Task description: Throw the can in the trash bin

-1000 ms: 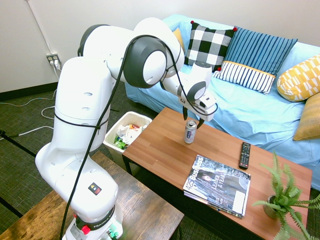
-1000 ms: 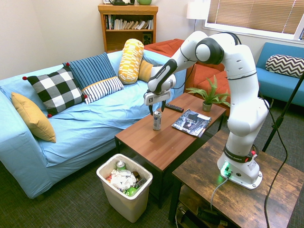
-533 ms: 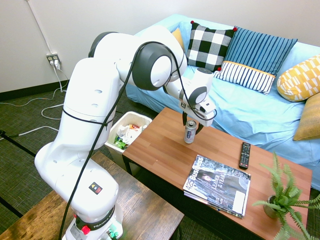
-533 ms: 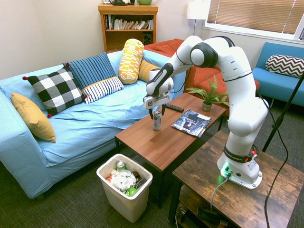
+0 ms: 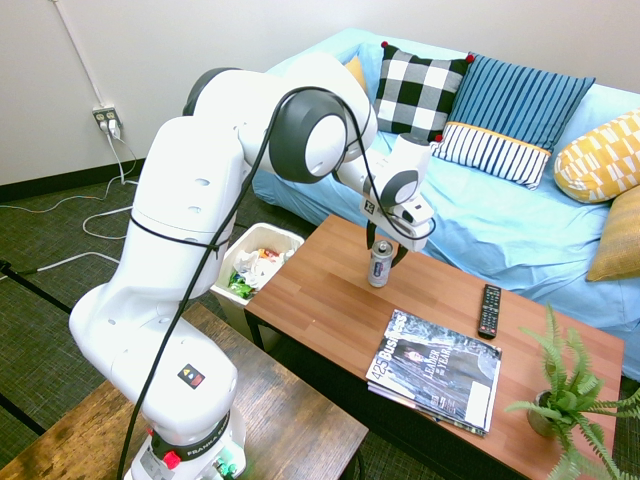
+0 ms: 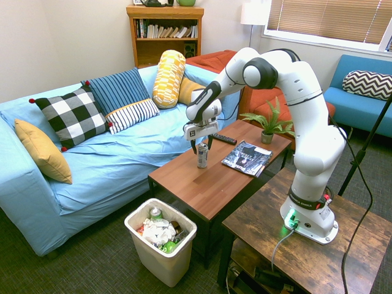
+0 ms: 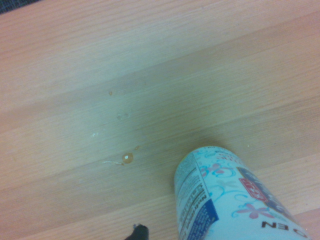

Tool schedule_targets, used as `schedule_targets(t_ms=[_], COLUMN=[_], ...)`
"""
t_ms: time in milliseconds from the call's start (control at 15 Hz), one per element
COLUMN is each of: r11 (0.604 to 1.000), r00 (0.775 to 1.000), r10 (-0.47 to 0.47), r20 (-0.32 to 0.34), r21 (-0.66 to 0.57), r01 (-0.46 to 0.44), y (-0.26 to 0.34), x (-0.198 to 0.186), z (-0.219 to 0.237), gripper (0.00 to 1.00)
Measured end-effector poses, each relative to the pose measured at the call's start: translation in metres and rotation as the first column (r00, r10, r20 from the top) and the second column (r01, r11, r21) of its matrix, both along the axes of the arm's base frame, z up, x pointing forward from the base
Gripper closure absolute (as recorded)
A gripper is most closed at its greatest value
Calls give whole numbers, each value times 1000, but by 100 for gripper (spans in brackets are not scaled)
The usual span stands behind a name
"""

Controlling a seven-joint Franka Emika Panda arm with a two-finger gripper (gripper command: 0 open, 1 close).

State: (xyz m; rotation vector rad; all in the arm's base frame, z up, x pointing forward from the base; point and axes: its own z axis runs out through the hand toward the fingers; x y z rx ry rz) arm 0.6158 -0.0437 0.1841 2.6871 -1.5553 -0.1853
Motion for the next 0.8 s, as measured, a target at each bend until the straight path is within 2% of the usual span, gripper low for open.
schedule_targets(t_ms=[267, 600, 800], r11=[1000, 1000, 998], r00=[1000, 1000, 996], r10=[-1, 7, 67], r20=[-18, -2, 55], r21=[8, 8, -1], r01=[1, -7, -67], y=[0, 2, 47], x=[0, 5, 15], z=[1, 10, 65], gripper=[100, 100, 100])
